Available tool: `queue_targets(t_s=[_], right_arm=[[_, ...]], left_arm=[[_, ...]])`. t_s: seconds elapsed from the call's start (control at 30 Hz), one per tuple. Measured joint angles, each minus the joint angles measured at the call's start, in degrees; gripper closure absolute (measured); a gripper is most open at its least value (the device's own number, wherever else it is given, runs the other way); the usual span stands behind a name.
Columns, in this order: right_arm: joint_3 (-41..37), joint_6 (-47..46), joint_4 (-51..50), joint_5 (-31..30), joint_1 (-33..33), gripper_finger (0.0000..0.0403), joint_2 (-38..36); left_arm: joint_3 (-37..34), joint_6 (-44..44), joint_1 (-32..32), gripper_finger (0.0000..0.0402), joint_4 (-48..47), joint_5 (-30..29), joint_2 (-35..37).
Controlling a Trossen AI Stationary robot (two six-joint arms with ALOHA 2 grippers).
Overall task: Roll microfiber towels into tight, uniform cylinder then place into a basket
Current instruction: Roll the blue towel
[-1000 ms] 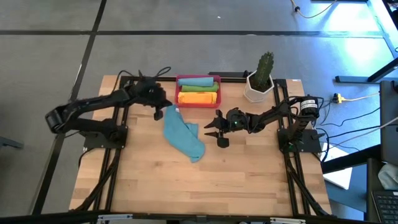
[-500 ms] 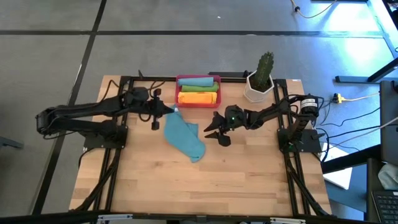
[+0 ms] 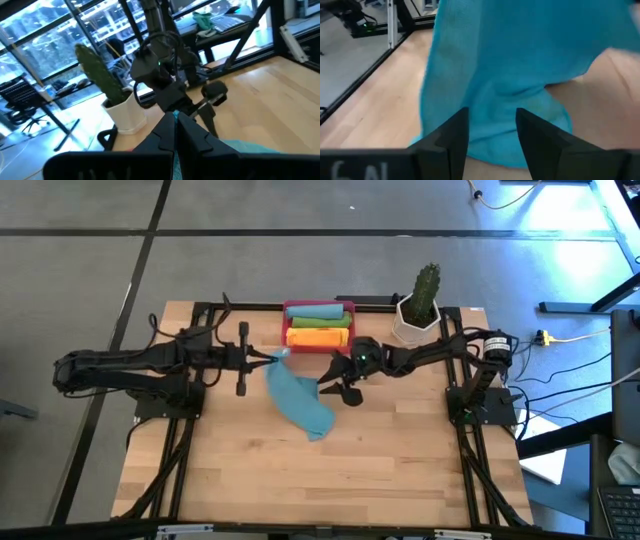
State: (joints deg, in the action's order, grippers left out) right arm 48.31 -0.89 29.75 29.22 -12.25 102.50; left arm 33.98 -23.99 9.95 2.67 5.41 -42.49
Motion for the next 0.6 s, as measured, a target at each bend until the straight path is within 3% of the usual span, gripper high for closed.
queue_targets(t_s=[0.33,0.6], right_arm=[[4.38,1.11,-7.88,8.91,1.6,0.0192,0.0],[4.36,2.89,-14.09,9.02,6.06,0.0175,0.79]], left_arm=[[0.0,-0.76,0.03,0.0401,-0.26,-2.54,0.33],[0.0,-3.18,0.03,0.0401,-0.07,-3.42,0.83]])
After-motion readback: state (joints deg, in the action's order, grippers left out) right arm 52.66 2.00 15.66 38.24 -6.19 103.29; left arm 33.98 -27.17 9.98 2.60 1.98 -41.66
